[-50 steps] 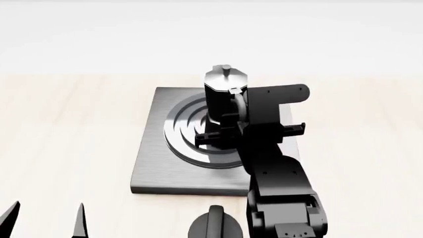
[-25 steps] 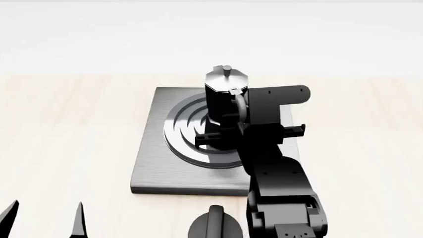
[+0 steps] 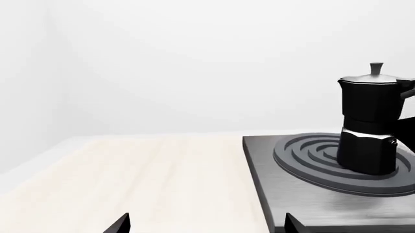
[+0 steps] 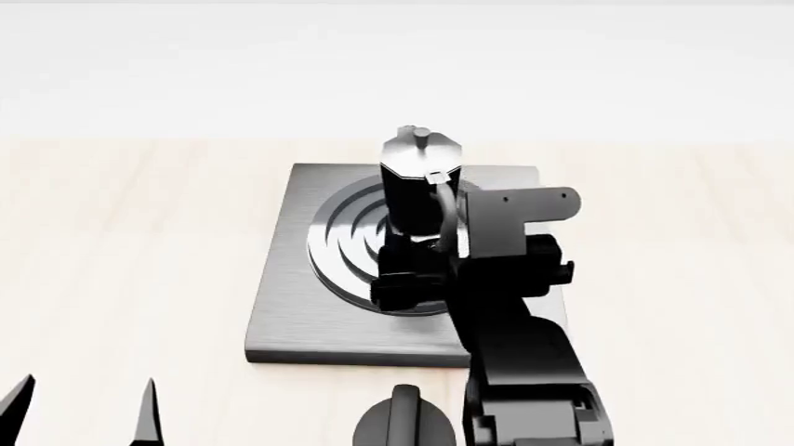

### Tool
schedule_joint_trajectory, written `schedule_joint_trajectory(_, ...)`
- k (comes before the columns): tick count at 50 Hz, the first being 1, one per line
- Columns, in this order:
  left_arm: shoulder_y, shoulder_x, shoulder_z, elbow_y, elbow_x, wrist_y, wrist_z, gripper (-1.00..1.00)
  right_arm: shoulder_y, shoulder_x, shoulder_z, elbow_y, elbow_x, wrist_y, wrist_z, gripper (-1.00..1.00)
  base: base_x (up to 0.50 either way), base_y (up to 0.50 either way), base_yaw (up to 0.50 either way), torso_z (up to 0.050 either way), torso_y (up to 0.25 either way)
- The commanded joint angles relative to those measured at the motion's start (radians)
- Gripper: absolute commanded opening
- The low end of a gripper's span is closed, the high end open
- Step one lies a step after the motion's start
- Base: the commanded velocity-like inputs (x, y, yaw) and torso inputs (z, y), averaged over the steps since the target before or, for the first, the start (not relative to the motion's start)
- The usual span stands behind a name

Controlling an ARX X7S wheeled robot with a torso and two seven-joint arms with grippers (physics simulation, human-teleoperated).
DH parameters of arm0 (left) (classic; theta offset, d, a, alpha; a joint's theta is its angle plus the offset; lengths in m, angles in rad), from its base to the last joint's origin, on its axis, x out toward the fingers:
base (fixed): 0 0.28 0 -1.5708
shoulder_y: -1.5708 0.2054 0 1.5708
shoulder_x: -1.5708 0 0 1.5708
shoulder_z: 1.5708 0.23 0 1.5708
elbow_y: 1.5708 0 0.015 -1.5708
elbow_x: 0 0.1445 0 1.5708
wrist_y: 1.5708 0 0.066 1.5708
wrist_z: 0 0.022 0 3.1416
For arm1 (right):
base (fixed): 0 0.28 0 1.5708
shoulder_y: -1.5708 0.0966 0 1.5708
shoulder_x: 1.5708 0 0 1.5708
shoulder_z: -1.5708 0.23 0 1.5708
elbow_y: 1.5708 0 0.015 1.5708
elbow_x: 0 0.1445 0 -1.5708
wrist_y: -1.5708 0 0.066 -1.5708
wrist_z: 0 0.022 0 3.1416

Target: Put the moka pot on the stove.

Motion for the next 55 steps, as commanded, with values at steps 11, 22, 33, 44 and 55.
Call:
schedule_joint_trajectory(11, -0.010, 0.004, -0.005, 0.003, -0.019, 0.017, 0.012, 1.00, -0.070, -0.002, 0.038, 0.005, -0.122, -0.110, -0.008, 1.00, 0.00, 0.00, 0.00, 0.000, 0.000)
schedule_joint_trajectory(22, -0.007, -0.001, -0.003, 0.014, -0.019, 0.014, 0.008, 1.00, -0.079, 0.002, 0.112, 0.005, -0.177, -0.181, -0.062, 1.00, 0.00, 0.00, 0.00, 0.000, 0.000)
schedule_joint_trajectory(33, -0.024, -0.003, -0.004, 0.011, -0.026, 0.007, 0.008, 1.00, -0.097, 0.007, 0.160, 0.003, -0.227, -0.256, -0.052, 1.00, 0.00, 0.00, 0.00, 0.000, 0.000)
schedule_joint_trajectory(44, -0.037, 0.003, 0.002, -0.006, -0.022, 0.010, 0.007, 1.00, -0.269, 0.071, 0.144, -0.466, -0.193, -0.052, -0.015, 1.00, 0.00, 0.00, 0.00, 0.000, 0.000)
schedule_joint_trajectory(55, -0.024, -0.010, -0.003, 0.020, -0.031, 0.007, 0.004, 1.00, -0.373, 0.115, 0.139, -0.762, -0.154, 0.062, 0.002, 1.00, 0.00, 0.00, 0.00, 0.000, 0.000)
